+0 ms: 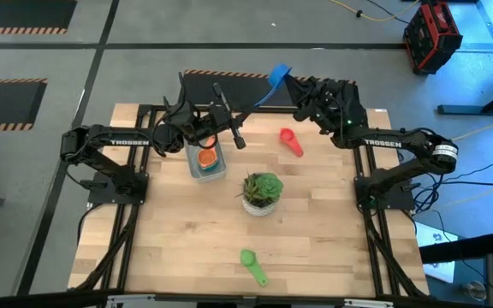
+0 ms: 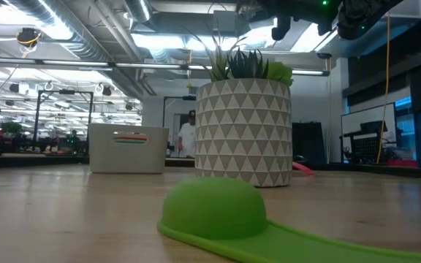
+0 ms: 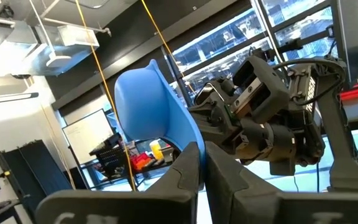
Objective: Nest measuring cups in basket
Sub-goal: Stack the blue measuring cup on top of the orange measuring cup in the gray bin
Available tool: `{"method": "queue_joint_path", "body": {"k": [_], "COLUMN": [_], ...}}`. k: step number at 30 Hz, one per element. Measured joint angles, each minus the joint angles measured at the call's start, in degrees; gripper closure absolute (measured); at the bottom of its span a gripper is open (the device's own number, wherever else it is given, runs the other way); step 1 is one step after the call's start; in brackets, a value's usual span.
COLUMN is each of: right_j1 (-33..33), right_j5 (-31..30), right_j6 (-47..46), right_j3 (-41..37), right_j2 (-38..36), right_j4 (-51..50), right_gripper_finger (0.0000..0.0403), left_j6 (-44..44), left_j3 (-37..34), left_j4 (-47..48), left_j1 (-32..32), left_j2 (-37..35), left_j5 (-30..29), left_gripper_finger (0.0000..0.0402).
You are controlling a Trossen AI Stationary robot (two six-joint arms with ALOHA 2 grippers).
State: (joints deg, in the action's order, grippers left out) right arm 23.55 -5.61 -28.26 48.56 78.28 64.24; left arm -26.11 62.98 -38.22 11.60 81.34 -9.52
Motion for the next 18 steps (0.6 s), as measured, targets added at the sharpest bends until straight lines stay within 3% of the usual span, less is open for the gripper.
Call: {"method": "queue_joint_path", "body": {"k": [7,18], "right_j1": [0.0,4.2], "right_j5": [1.8,13.1], "right_j6": [0.1,-2.9], "right_j3": [0.0,0.0], "right_j2": [0.0,-0.5], "right_j4": [-0.1,-0.2], "right_gripper_finger": [0.0345,0.0344], "left_j6": [0.0,-0.1], "left_j3": [0.0,0.0], "left_j4": [0.0,0.0], "left_j1": [0.0,0.0], "left_j2": [0.0,0.0], "left_j5": [0.0,-1.8], "left_gripper_finger": [0.0395,0.0396]}}
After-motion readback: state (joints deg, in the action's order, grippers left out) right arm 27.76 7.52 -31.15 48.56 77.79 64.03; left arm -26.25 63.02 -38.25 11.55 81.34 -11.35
